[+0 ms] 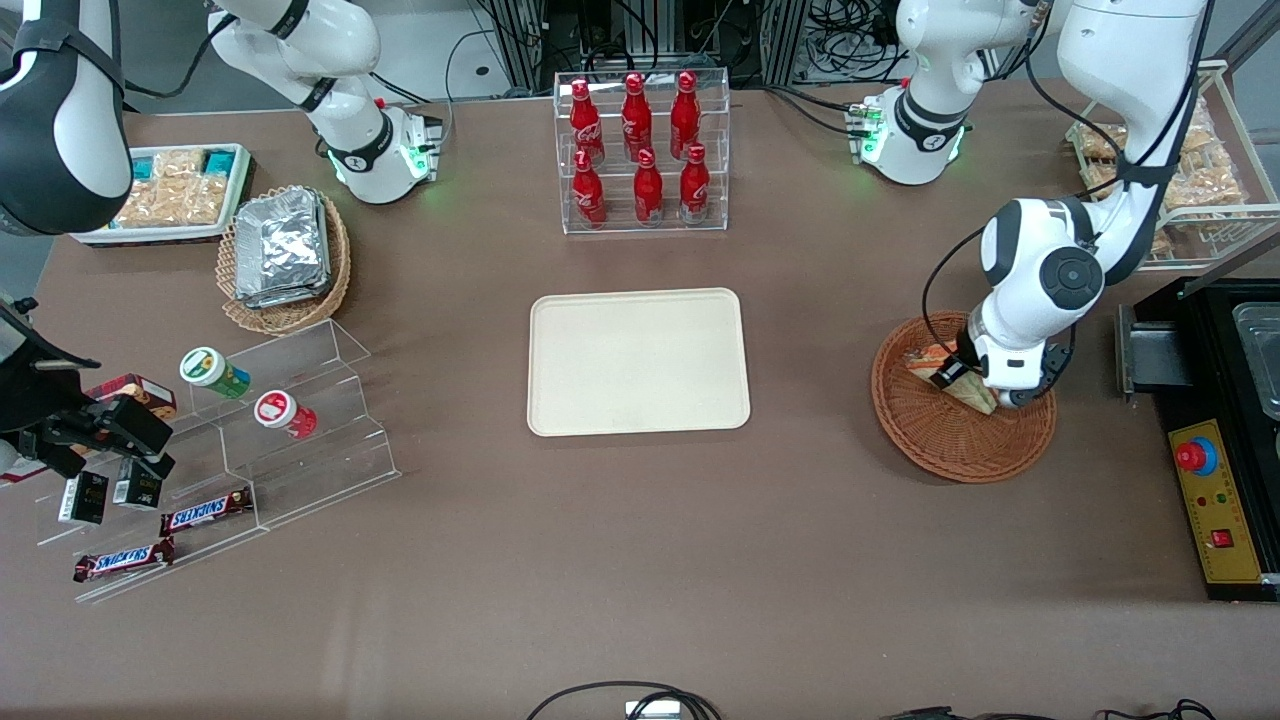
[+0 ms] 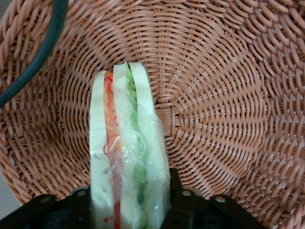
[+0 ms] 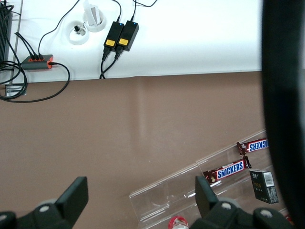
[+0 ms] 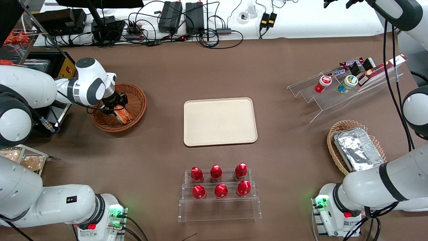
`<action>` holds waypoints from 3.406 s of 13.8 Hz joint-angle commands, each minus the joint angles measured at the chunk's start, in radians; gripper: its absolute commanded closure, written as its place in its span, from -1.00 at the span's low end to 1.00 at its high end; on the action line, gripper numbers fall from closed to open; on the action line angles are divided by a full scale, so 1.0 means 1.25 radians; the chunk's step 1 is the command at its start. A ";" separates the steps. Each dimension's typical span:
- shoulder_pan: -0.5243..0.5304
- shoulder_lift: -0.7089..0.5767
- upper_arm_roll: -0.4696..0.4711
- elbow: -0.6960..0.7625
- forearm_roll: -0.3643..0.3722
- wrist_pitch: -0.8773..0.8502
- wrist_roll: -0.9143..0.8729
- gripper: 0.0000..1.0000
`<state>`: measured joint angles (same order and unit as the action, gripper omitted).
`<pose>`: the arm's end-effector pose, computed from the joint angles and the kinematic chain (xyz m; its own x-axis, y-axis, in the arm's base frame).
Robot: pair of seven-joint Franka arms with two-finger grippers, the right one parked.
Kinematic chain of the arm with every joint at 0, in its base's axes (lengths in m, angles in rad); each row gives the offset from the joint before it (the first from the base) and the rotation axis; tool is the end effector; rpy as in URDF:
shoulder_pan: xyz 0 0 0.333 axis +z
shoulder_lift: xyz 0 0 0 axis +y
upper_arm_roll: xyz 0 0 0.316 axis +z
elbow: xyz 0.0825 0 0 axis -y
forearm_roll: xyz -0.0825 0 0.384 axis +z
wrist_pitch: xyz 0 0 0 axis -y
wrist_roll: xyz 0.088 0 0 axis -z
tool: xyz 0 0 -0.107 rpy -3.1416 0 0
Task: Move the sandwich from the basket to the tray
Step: 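Lift the sandwich and carry it with the left gripper over the cream tray, then lower the sandwich onto the tray and open the left gripper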
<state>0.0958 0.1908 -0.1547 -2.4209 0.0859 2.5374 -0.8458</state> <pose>0.4852 -0.0314 0.2259 0.7531 0.6569 -0.0366 0.6543 -0.7536 -0.0630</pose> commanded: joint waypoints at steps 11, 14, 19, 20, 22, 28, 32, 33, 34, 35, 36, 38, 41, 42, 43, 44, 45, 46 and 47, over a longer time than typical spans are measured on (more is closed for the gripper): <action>-0.010 -0.081 -0.055 0.169 0.016 -0.269 0.015 1.00; -0.012 -0.073 -0.135 0.230 0.015 -0.314 0.015 1.00; -0.021 -0.059 -0.285 0.270 0.045 -0.309 0.020 1.00; -0.040 -0.053 -0.304 0.271 0.073 -0.308 0.015 1.00; -0.108 -0.035 -0.312 0.273 0.129 -0.301 0.004 1.00; -0.242 0.062 -0.312 0.313 0.178 -0.292 -0.046 1.00; -0.291 0.121 -0.312 0.325 0.209 -0.241 -0.062 1.00; -0.310 0.149 -0.312 0.338 0.211 -0.221 -0.063 1.00; -0.328 0.170 -0.309 0.349 0.213 -0.219 -0.065 1.00; -0.332 0.185 -0.309 0.355 0.213 -0.217 -0.066 1.00; -0.333 0.198 -0.311 0.365 0.216 -0.215 -0.066 1.00; -0.344 0.235 -0.311 0.390 0.232 -0.212 -0.062 1.00; -0.365 0.284 -0.311 0.405 0.237 -0.187 -0.054 1.00; -0.372 0.292 -0.311 0.404 0.243 -0.182 -0.054 1.00; -0.372 0.299 -0.311 0.404 0.243 -0.181 -0.054 1.00; -0.372 0.303 -0.311 0.405 0.249 -0.179 -0.054 1.00; -0.374 0.309 -0.311 0.402 0.259 -0.173 -0.054 1.00; -0.374 0.310 -0.311 0.400 0.267 -0.172 -0.054 1.00; -0.374 0.315 -0.311 0.399 0.270 -0.172 -0.054 1.00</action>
<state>-0.3603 0.5697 -0.5503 -1.9416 0.3975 2.3197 -0.9075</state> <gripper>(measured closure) 0.797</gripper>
